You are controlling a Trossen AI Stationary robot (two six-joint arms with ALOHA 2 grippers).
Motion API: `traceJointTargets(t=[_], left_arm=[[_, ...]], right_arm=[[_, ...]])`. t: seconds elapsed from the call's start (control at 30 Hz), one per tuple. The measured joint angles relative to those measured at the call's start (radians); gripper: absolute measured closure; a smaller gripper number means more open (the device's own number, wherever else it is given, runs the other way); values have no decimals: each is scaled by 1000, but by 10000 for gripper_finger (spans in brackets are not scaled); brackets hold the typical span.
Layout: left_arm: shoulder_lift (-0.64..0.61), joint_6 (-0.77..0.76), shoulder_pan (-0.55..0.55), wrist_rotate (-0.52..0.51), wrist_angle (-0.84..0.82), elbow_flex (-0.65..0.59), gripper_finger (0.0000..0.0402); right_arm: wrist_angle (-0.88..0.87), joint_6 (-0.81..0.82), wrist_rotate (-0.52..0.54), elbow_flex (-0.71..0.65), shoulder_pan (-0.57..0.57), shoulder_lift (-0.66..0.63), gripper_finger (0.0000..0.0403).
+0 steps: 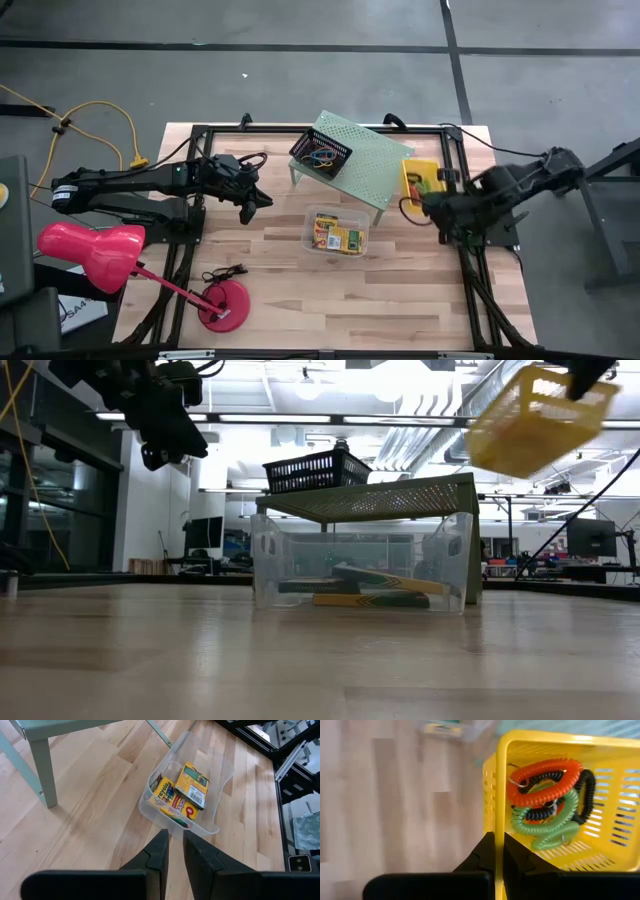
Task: Pick & Place Office Desk Supplies
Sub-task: Put the yellow bin with spring keychains on the shelf
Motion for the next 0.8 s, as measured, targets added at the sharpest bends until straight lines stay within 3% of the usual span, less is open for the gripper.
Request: traceJointTargets(t=[0.37,0.53,0.8], left_arm=[[0,0,0,0,0,0,350],[0,0,0,0,0,0,350],[0,0,0,0,0,0,350]], right_arm=[[115,-604,25,26,-317,0,399],[272,-873,-53,26,-454,5,399],[409,-1074,-83,26,-626,75,399]])
